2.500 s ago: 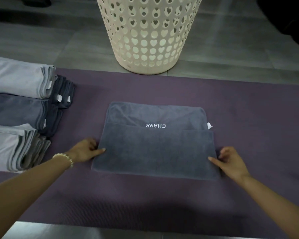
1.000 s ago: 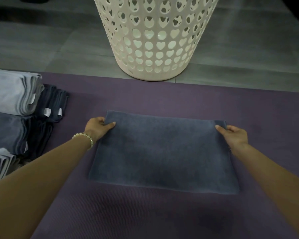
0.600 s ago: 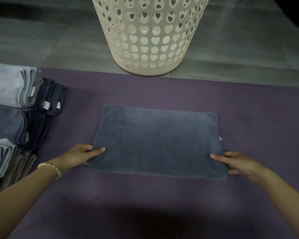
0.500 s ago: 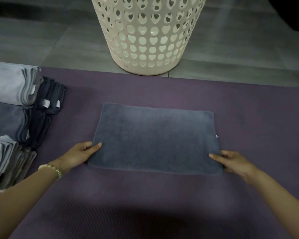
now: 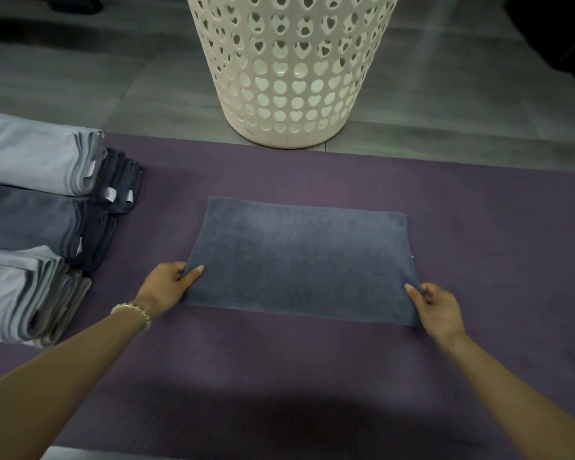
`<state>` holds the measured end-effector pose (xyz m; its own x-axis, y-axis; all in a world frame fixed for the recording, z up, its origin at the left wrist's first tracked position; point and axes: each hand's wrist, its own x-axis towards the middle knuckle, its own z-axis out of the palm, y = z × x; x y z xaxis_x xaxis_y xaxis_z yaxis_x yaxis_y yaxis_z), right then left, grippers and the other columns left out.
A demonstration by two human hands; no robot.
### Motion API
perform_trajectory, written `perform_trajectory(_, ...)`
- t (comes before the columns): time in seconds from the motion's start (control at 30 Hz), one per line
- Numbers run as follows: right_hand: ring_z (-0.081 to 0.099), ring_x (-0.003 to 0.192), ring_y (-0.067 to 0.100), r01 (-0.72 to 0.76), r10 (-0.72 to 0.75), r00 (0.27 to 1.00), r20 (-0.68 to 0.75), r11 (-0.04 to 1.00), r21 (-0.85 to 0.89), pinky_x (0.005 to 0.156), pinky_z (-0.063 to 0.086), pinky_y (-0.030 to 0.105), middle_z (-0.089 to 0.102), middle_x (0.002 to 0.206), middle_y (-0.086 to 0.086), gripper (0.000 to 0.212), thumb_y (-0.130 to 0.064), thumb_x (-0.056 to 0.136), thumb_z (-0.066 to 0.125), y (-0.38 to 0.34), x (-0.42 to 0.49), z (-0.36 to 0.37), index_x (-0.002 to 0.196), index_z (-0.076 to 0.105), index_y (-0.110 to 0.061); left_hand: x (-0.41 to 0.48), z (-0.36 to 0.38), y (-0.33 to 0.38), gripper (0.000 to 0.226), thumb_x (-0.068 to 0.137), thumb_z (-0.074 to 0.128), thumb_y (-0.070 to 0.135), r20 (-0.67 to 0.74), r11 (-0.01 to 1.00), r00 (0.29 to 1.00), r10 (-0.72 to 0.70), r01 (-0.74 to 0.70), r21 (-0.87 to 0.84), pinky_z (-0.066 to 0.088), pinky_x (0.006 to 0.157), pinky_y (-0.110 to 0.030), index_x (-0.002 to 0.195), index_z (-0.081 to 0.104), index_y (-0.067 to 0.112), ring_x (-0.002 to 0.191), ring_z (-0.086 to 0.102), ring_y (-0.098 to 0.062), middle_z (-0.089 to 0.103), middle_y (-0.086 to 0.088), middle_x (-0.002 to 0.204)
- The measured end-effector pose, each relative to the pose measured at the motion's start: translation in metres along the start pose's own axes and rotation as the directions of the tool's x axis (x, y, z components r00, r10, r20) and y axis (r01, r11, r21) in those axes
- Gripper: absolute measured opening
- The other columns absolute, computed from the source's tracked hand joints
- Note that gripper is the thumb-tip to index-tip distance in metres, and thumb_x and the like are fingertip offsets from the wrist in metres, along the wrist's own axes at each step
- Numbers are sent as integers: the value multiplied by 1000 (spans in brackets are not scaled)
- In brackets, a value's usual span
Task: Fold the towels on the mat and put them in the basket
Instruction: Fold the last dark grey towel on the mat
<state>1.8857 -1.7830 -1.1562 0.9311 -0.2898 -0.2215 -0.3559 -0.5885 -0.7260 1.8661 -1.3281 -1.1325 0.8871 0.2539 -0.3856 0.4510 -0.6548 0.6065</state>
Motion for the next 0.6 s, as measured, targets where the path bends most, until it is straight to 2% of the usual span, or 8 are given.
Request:
perform_trajectory(0.1, 56, 64, 24, -54, 55, 998, -27, 998, 34, 52, 39, 15, 59, 61, 5, 27, -22, 90, 64, 3, -1, 5, 68, 56, -8, 1, 9, -4, 42, 91, 58, 35, 11, 999, 999, -48, 47, 24, 46, 66, -35, 65, 56, 3, 66, 58, -27, 60, -12, 64)
perform_trajectory(0.2, 59, 76, 33, -60, 60, 993, -105, 998, 0, 63, 42, 29, 61, 76, 6, 20, -26, 89, 64, -7, -10, 5, 84, 56, -9, 1, 11, -1, 41, 90, 56, 42, -64, 989, 996, -64, 72, 128, 42, 62, -34, 68, 49, 8, 70, 57, -28, 56, -7, 65)
perform_trajectory(0.27, 57, 88, 30, 67, -104, 971, -214, 983, -170, 74, 43, 34, 59, 98, 6, 24, -26, 91, 62, -20, -17, 10, 104, 56, -7, -1, 12, 5, 34, 92, 54, 43, -269, 981, 962, 40, 13, 194, 45, 69, -38, 87, 52, 10, 81, 56, -29, 59, -7, 82)
perform_trajectory(0.3, 56, 100, 30, 183, -241, 945, -221, 950, -255, 83, 45, 38, 58, 111, 9, 29, -25, 92, 60, -28, -20, 19, 112, 56, -5, -1, 16, 11, 35, 93, 51, 42, -362, 969, 918, 164, -80, 236, 46, 74, -43, 99, 53, 8, 87, 55, -32, 59, -11, 92)
perform_trajectory(0.33, 52, 113, 31, 298, -362, 917, -169, 901, -315, 94, 43, 42, 55, 124, 12, 35, -26, 92, 57, -38, -23, 32, 120, 56, -4, -1, 23, 19, 43, 91, 47, 43, -381, 935, 877, 292, -178, 306, 45, 81, -46, 110, 54, 5, 95, 54, -35, 58, -16, 103)
perform_trajectory(0.43, 31, 140, 27, 512, -506, 853, 130, 762, -396, 114, 23, 44, 37, 150, 10, 56, -40, 94, 33, -73, -28, 88, 140, 45, -11, 3, 58, 50, 64, 89, 27, 47, -148, 793, 845, 513, -401, 460, 28, 108, -49, 139, 44, 11, 131, 41, -34, 46, -12, 142)
perform_trajectory(0.53, 1, 148, 19, 598, -473, 801, 367, 660, -454, 117, -4, 39, 7, 160, -1, 74, -49, 86, 1, -106, -29, 131, 152, 17, -19, 9, 90, 81, 72, 86, -2, 51, 95, 713, 873, 479, -450, 538, -2, 116, -49, 151, 13, 25, 147, 4, -22, 12, 3, 159)
perform_trajectory(0.6, -14, 146, 14, 601, -416, 796, 440, 628, -494, 114, -16, 36, -8, 160, -7, 78, -53, 80, -12, -104, -21, 140, 152, -1, -24, 20, 101, 85, 74, 79, -17, 52, 145, 678, 904, 403, -401, 615, -11, 114, -51, 150, -7, 32, 146, -12, -19, -7, 7, 160)
